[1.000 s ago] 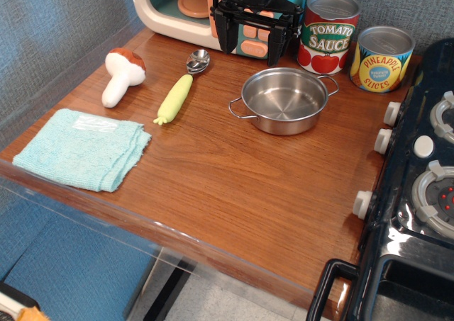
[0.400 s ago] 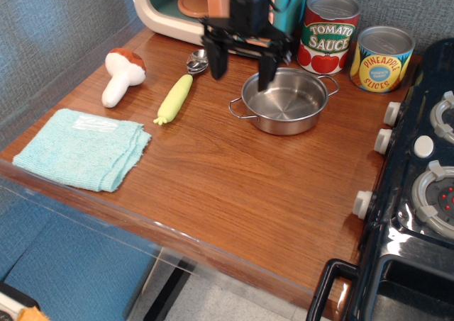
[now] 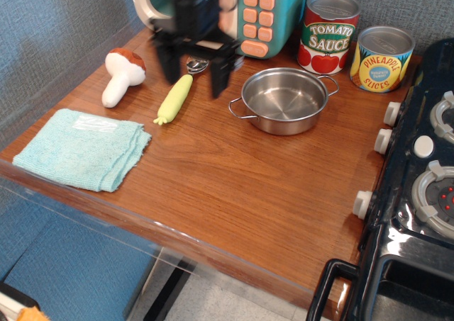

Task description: Push the towel from the left side of the counter to the right.

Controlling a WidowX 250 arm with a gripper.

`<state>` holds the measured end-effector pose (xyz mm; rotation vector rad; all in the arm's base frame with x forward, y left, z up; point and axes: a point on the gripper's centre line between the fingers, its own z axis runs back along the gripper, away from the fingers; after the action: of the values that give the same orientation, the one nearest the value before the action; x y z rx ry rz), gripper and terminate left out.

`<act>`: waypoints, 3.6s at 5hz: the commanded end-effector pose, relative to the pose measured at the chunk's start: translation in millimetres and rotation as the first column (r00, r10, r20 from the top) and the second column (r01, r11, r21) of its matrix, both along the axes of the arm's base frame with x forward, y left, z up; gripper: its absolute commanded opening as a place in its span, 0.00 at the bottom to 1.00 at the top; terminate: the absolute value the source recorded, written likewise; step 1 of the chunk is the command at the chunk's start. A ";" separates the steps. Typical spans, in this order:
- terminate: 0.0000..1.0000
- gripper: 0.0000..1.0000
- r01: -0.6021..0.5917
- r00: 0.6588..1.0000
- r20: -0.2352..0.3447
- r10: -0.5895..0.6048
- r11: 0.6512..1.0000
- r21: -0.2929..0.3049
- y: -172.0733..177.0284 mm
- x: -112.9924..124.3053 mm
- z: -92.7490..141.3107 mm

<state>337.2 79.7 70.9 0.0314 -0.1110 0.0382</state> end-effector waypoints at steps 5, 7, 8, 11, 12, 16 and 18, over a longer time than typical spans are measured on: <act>0.00 1.00 -0.225 0.973 -0.030 0.227 0.973 0.057 100.8 -89.5 -45.4; 0.00 1.00 -0.197 0.979 -0.051 0.198 0.980 0.024 78.2 -85.4 -62.6; 0.00 1.00 -0.106 0.993 -0.044 0.107 0.994 0.016 48.4 -89.3 -60.4; 0.00 1.00 0.115 0.990 -0.079 -0.118 0.993 -0.036 -83.2 -96.5 -68.7; 0.00 1.00 0.126 0.984 -0.121 -0.131 0.991 -0.046 -130.5 -97.9 -80.5; 0.00 1.00 0.007 1.000 -0.025 -0.007 1.000 -0.018 -162.1 -81.7 -36.5; 0.00 1.00 0.004 0.990 0.143 0.012 0.994 -0.112 -170.3 -62.8 36.6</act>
<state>275.4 -90.5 91.4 -0.0628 -0.1926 0.0477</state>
